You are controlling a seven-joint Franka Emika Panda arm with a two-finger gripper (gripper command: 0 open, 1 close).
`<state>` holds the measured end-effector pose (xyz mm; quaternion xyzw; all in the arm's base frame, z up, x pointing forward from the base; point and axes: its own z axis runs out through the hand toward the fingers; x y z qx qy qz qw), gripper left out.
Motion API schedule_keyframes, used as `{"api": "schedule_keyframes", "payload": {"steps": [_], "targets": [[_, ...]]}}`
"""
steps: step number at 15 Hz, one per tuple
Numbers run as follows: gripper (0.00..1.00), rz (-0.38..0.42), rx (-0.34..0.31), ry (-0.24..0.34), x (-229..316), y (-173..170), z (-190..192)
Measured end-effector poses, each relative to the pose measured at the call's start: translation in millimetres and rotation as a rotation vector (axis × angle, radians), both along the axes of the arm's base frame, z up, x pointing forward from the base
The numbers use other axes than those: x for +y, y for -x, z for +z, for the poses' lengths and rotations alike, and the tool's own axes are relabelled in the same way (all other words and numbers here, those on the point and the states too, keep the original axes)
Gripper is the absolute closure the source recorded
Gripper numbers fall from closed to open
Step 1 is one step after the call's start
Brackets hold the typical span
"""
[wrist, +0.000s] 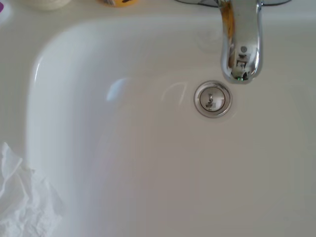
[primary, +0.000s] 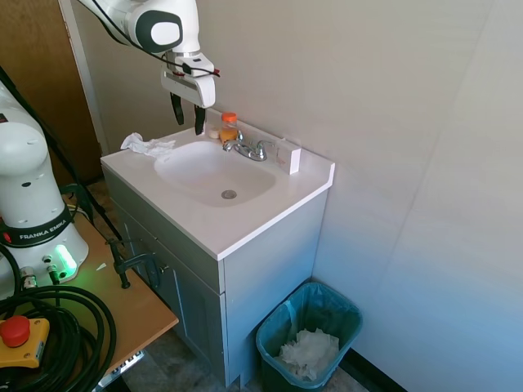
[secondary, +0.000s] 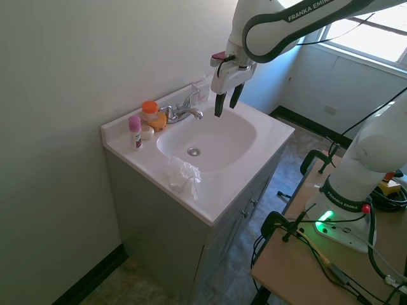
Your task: Throw the tissue in the trash bin
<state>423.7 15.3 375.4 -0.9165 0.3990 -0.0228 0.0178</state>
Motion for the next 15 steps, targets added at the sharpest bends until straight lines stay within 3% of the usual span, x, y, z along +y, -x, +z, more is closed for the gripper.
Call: {"api": "schedule_keyframes", "payload": {"steps": [4,7,15], "targets": [[0.0,0.029,-0.013,0.006,17,-12,3],[0.0,0.064,-0.032,-0.027,50,-23,0],[0.0,0.149,-0.004,-0.07,181,-9,-51]]}}
